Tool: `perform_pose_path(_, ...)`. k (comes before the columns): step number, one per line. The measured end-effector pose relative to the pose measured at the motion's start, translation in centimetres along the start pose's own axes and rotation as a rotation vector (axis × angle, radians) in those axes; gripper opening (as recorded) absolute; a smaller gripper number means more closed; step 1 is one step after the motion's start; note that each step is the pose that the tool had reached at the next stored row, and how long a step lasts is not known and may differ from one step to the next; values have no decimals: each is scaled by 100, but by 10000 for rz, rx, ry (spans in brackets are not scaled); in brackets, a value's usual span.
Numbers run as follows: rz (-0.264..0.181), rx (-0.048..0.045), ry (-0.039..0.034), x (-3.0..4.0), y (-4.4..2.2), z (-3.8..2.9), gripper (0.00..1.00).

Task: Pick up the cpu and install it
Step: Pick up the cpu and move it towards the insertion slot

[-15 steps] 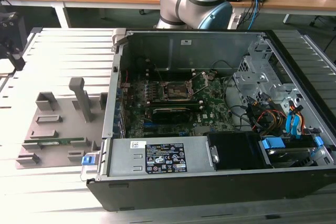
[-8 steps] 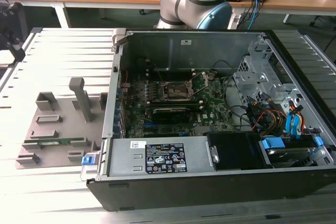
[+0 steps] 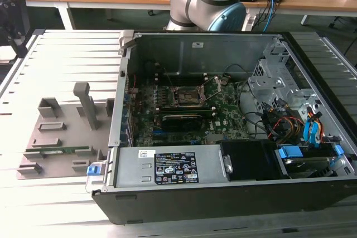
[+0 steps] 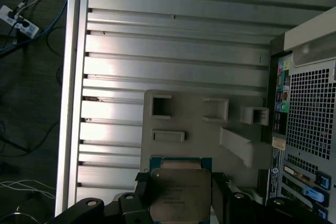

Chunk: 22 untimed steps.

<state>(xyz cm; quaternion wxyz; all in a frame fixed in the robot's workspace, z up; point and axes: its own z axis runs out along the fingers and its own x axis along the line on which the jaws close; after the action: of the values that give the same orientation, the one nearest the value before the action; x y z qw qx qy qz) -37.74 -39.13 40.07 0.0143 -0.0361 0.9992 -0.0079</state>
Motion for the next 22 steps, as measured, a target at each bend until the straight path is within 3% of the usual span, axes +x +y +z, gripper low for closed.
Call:
perform_pose_path(2, 0, 0, 0, -20, -1, 1, 55)
perform_pose_path(4, 0, 1, 1, -87, -6, 2, 55)
perform_pose_path(9, 0, 0, 13, -367, -26, 11, 55)
perform_pose_path(13, -1, 0, 20, -510, -36, 15, 55)
perform_pose_path(17, 0, -2, 32, -750, -50, 22, 55)
perform_pose_path(19, -1, -3, 34, -803, -53, 24, 55)
perform_pose_path(22, 0, -3, 45, -982, -59, 29, 55)
